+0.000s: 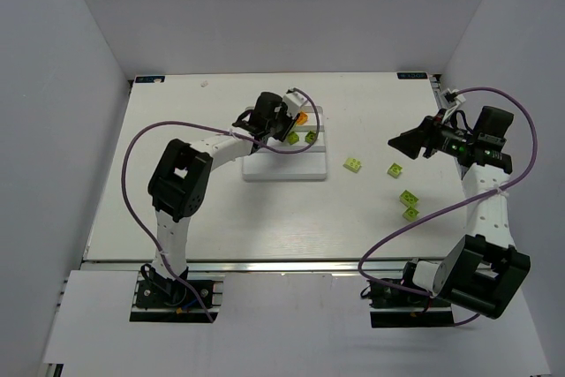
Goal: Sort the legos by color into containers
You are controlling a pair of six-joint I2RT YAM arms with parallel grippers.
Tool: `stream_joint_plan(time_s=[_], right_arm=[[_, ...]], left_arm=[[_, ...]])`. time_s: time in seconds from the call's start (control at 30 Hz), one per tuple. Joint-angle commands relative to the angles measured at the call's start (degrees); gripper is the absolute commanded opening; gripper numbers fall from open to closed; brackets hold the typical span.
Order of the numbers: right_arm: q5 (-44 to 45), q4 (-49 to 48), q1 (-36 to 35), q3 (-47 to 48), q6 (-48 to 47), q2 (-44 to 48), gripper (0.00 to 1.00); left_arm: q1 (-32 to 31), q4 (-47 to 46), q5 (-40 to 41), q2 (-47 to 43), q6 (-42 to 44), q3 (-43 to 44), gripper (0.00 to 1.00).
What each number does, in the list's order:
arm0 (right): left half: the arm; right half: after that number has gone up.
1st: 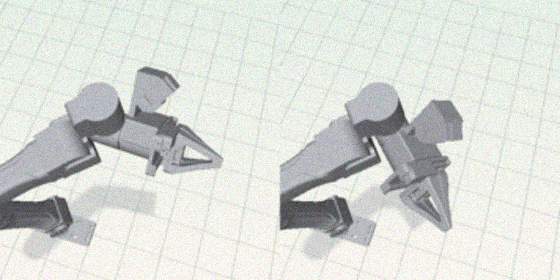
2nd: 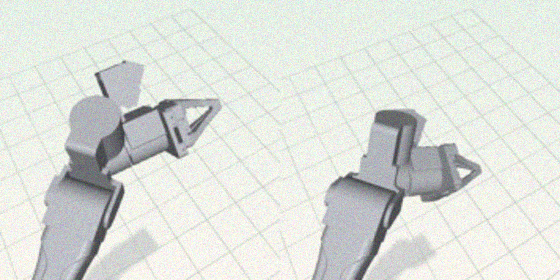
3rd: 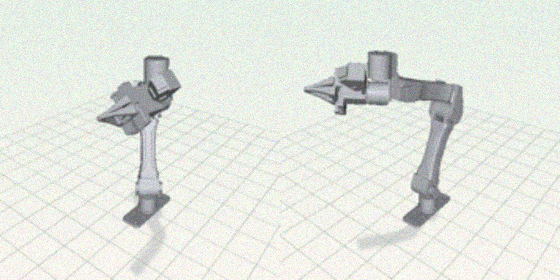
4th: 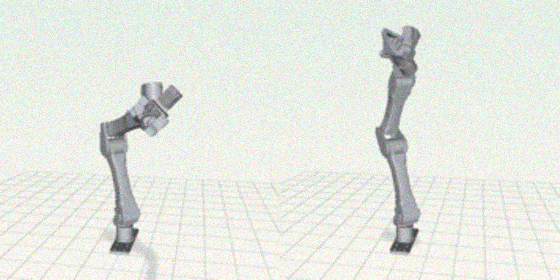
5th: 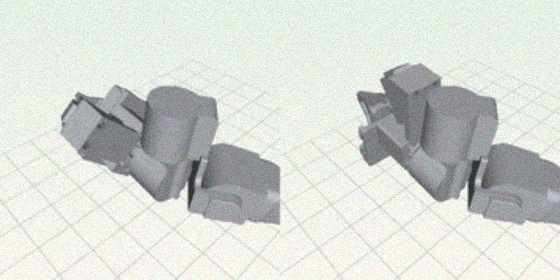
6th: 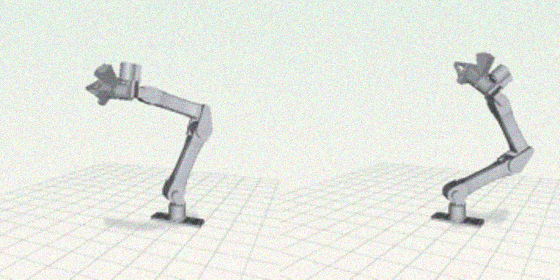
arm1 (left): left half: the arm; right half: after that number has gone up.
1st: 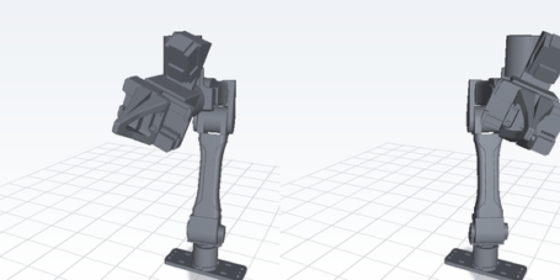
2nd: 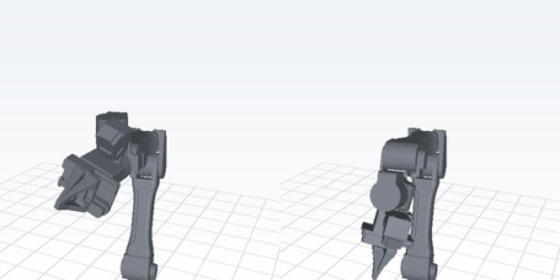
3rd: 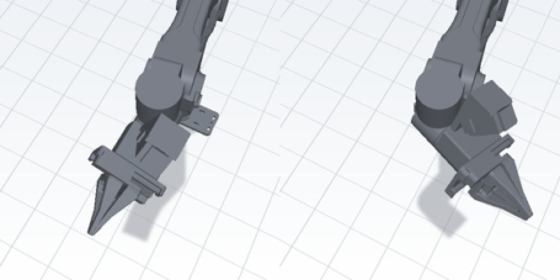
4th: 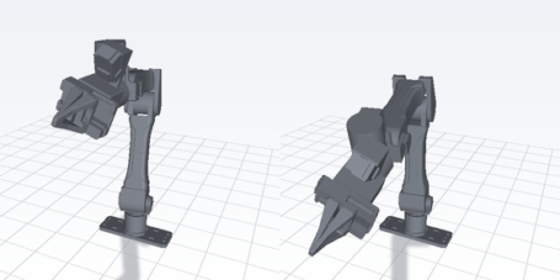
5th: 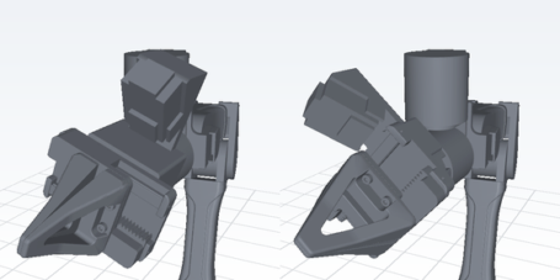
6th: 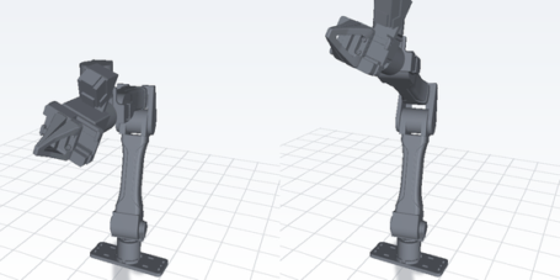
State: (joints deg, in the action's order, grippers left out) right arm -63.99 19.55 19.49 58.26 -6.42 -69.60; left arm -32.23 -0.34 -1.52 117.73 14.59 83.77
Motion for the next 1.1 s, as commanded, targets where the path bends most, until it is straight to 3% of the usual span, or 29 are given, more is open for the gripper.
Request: stream_joint_plan(time_s=[0.0, 0.23, 0.27, 0.37, 0.4, 0.5, 0.57, 0.7, 0.77, 0.8, 0.83, 0.87, 0.93, 1.03, 1.07], right_arm=[[0.0, 0.0, -0.2, 0.1, -0.7, -0.4, 0.72], [0.2, 0.2, -0.5, 0.1, -0.8, -0.8, 0.72], [0.2, 0.2, -0.5, 0.1, -0.8, -0.7, 0.73], [0.2, 0.4, -0.5, 0.1, -1.0, -0.6, 0.73], [0.2, 0.3, -0.4, 0.1, -1.1, -0.5, 0.73], [0.3, 0.6, -0.5, 0.1, -1.4, -0.4, 0.73], [0.4, 0.9, -0.5, 0.2, -1.8, -0.5, 0.73], [1.9, 3.9, -1.6, 1.2, -5.3, -0.6, 0.73], [3.2, 5.9, -2.1, 1.8, -9.8, -0.8, 0.73], [4.8, 7.9, -2.9, 1.9, -11.8, -1.0, 0.73], [6.1, 9.0, -3.2, 1.9, -15.3, -1.1, 0.72], [7.0, 9.9, -3.5, 2.3, -17.0, -1.8, 0.71], [10.2, 12.3, -4.5, 2.5, -19.9, -2.4, 0.69], [13.2, 12.8, -5.7, 2.3, -22.1, -3.0, 0.67], [13.8, 12.7, -6.3, 2.0, -22.1, -2.9, 0.68]], left_arm=[[0.1, -0.3, -0.6, -2.2, 0.7, -1.1, 0.3], [0.6, -1.9, -0.9, -4.3, 0.4, -5.0, 0.33], [0.6, -1.9, -0.5, -4.3, 0.6, -5.0, 0.37], [0.6, -1.9, 0.6, -3.9, 0.1, -4.9, 0.63], [0.6, -1.9, 2.6, -4.1, -0.1, -4.9, 0.75], [0.6, -1.9, 3.8, -6.0, -0.7, -4.9, 0.85], [0.6, -1.9, 3.7, -7.7, -1.0, -5.2, 0.86], [0.6, -0.5, 4.9, -13.2, -4.4, -5.1, 0.85], [0.6, 2.6, 5.6, -17.3, -7.1, -5.1, 0.78], [0.6, 4.0, 6.3, -18.8, -11.0, -5.3, 0.71], [0.6, 7.2, 7.7, -20.2, -13.5, -5.5, 0.45], [0.6, 8.7, 9.0, -23.9, -16.9, -6.0, 0.31], [1.1, 14.8, 10.7, -27.5, -26.3, -8.4, 0.14], [4.0, 23.1, 12.1, -34.2, -35.0, -14.0, 0.15], [5.1, 24.7, 12.2, -37.5, -36.6, -15.7, 0.35]])
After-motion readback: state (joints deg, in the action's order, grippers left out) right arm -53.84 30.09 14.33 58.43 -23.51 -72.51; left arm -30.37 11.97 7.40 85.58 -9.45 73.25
